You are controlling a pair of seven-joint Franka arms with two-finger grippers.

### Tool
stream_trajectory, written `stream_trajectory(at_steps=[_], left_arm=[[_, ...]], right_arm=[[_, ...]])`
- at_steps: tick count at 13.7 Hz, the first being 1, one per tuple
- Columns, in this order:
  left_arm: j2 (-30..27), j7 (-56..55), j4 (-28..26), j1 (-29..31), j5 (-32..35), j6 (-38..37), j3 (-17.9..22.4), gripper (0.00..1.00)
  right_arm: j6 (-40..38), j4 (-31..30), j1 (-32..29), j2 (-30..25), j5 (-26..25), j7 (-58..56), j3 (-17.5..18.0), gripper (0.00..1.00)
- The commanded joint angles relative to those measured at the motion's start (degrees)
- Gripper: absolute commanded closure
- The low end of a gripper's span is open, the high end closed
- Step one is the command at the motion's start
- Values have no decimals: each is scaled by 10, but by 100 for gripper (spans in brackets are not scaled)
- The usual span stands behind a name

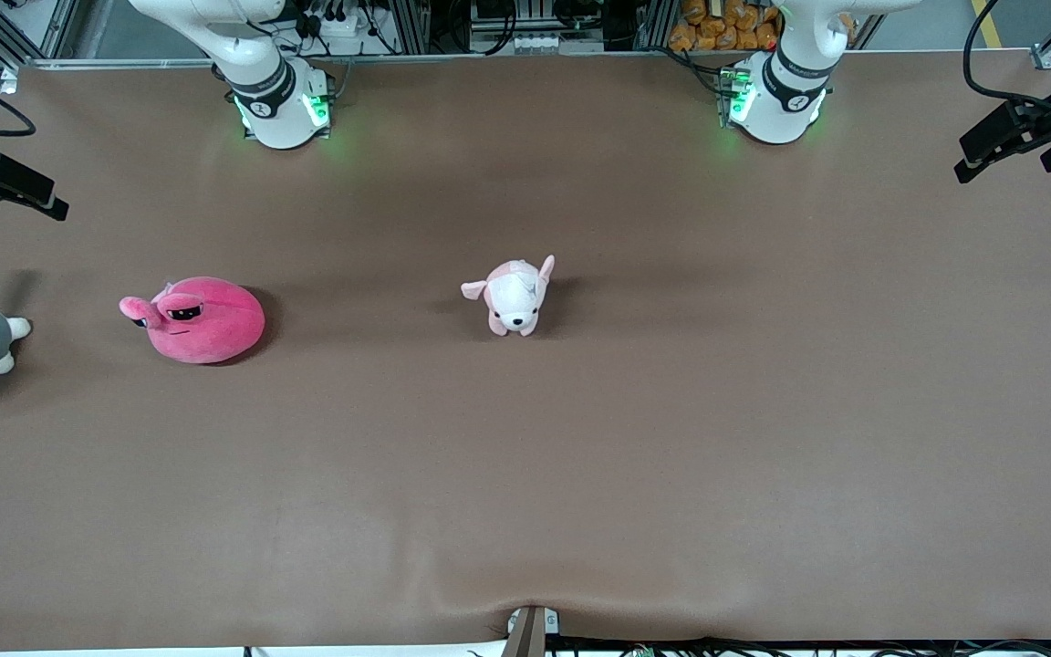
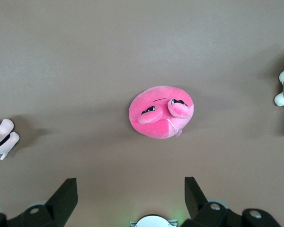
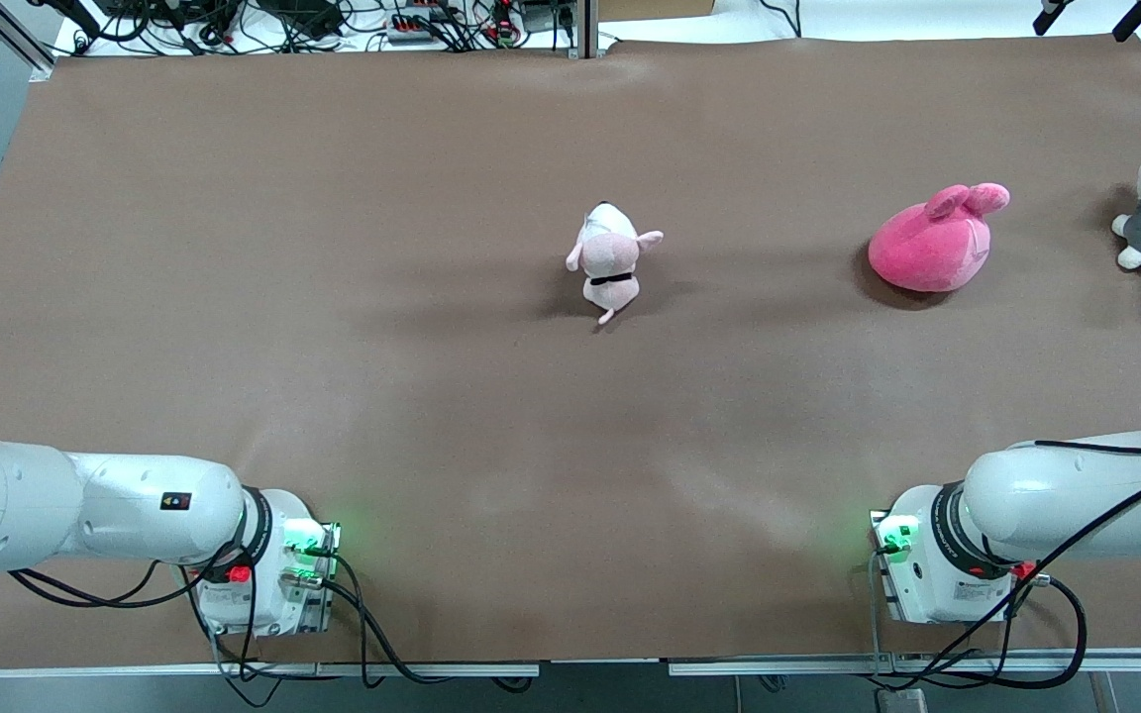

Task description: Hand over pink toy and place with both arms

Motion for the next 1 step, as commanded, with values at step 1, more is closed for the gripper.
stream_trajectory(at_steps=[1], left_arm=[[7, 9, 17, -2, 12, -13, -2, 0]], right_arm=[[-12, 8, 5, 2, 1, -3, -3, 0]])
